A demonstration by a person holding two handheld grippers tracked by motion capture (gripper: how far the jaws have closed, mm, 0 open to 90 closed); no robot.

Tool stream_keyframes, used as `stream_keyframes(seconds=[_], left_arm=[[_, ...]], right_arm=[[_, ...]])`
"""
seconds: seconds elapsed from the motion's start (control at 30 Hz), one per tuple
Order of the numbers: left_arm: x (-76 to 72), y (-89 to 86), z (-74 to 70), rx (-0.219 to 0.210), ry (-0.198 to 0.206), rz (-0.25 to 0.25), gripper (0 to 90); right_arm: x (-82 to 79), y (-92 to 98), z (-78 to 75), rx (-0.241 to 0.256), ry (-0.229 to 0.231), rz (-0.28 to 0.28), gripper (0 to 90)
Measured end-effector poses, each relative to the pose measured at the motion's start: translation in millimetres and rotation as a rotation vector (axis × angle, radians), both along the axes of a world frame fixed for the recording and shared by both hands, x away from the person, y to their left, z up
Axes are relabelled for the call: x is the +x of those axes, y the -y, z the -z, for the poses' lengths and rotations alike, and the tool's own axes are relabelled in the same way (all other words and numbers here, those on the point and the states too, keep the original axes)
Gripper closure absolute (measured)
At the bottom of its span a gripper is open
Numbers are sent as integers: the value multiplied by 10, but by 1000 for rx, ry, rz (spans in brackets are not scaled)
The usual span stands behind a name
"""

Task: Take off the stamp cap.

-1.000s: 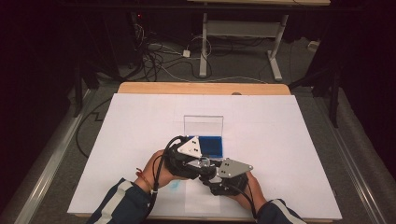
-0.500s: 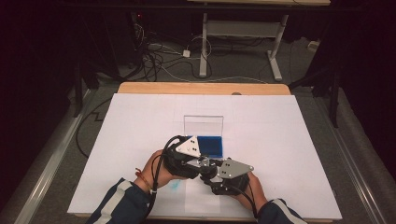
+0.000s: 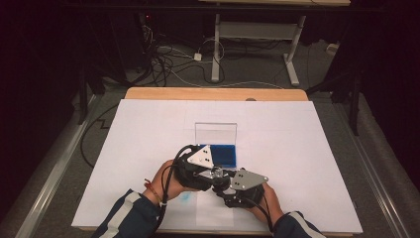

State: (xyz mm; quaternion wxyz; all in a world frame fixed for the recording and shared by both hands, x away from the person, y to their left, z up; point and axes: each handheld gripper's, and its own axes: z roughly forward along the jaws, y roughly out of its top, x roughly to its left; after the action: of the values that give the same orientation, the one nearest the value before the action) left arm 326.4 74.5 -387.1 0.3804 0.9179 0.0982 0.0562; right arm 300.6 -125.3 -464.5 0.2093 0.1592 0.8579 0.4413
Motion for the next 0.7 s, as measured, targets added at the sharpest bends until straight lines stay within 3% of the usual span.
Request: stream_keyframes(seconds=[0.33, 0.7], left_arm=[[0, 2, 21, -3, -11, 8, 544], [7, -9, 25, -10, -20, 20, 544]], right_arm=[[0, 12, -30, -42, -24, -14, 383], [-15, 16, -55, -67, -19, -18, 384]])
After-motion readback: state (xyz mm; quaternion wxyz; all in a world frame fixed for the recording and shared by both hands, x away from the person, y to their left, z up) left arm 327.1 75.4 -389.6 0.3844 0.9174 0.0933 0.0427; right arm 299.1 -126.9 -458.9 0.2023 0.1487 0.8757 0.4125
